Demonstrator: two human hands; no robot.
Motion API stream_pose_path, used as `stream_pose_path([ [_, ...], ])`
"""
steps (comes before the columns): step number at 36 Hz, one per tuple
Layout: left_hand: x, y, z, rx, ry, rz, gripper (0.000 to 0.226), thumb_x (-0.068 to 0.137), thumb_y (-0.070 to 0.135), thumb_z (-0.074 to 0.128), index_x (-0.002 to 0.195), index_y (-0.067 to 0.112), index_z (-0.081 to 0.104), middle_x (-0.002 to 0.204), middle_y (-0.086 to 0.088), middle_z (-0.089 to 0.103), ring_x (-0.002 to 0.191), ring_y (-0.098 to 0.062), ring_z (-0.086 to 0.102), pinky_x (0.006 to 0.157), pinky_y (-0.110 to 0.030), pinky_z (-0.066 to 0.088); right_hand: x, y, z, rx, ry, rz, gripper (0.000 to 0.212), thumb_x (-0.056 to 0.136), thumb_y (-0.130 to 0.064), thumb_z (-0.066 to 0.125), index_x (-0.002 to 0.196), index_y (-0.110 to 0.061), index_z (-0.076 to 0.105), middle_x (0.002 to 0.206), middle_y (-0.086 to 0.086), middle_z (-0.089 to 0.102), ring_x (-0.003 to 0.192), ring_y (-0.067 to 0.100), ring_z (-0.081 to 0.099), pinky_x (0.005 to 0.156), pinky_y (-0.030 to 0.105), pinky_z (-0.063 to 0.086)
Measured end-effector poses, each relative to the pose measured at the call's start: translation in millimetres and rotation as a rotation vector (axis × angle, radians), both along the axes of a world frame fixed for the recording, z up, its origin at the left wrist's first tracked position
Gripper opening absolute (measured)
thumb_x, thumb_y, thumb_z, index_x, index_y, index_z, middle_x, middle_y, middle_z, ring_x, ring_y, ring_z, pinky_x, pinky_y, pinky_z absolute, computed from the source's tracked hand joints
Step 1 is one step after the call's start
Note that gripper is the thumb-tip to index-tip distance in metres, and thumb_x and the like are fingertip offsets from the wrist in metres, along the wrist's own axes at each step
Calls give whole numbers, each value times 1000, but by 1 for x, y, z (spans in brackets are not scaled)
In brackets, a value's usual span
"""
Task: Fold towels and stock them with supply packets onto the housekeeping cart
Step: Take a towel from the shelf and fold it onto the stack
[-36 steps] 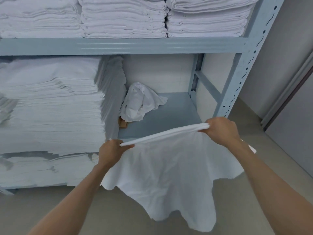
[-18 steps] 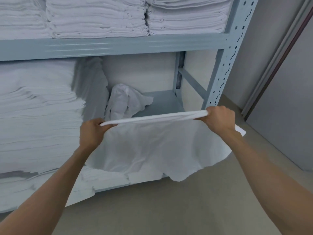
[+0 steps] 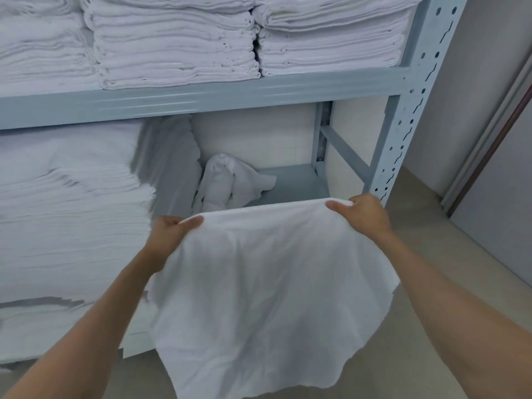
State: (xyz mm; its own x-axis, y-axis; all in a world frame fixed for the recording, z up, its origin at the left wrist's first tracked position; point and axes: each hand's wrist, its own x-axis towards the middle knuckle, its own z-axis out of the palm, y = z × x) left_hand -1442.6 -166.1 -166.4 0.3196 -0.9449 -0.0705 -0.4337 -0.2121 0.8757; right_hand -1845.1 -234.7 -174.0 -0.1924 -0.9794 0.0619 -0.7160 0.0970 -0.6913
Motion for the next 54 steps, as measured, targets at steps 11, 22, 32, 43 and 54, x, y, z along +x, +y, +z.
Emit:
stream_pose_path([
  [11, -107, 0, -65, 152, -96, -115, 52, 92, 29, 67, 57, 19, 30, 58, -3, 28, 55, -16, 28, 56, -32, 20, 85, 23, -56, 324, -113, 47, 23, 92, -31, 55, 98, -8, 53, 114, 14, 63, 102, 33, 61, 74, 31, 42],
  [22, -138, 2, -39, 97, -312, -377, 48, 98, 29, 60, 60, 12, 36, 62, -9, 36, 60, -20, 33, 57, -32, 23, 116, 57, -23, 572, -624, 211, 23, 91, -8, 57, 106, 10, 58, 77, 27, 69, 53, 32, 69, 47, 34, 56],
  [32, -154, -5, -24, -11, -418, -430, 49, 100, 24, 56, 59, 15, 30, 56, 0, 32, 54, -18, 28, 49, -29, 20, 103, 54, -9, 409, -643, 94, 18, 89, -2, 49, 100, 8, 59, 77, 28, 70, 61, 41, 71, 58, 51, 61],
  [43, -167, -12, -11, -45, -547, -545, 49, 102, 22, 50, 56, 15, 32, 56, 0, 39, 57, -20, 36, 51, -31, 24, 100, 56, -4, 391, -828, -6, 24, 90, 3, 41, 102, 8, 60, 66, 24, 71, 59, 41, 71, 57, 49, 62],
  [54, -170, -11, -16, -42, -597, -580, 52, 102, 24, 51, 55, 14, 30, 55, -2, 37, 59, -23, 33, 56, -35, 24, 96, 53, -15, 338, -908, -93, 22, 90, -1, 43, 106, 5, 56, 70, 22, 72, 59, 42, 71, 67, 56, 61],
])
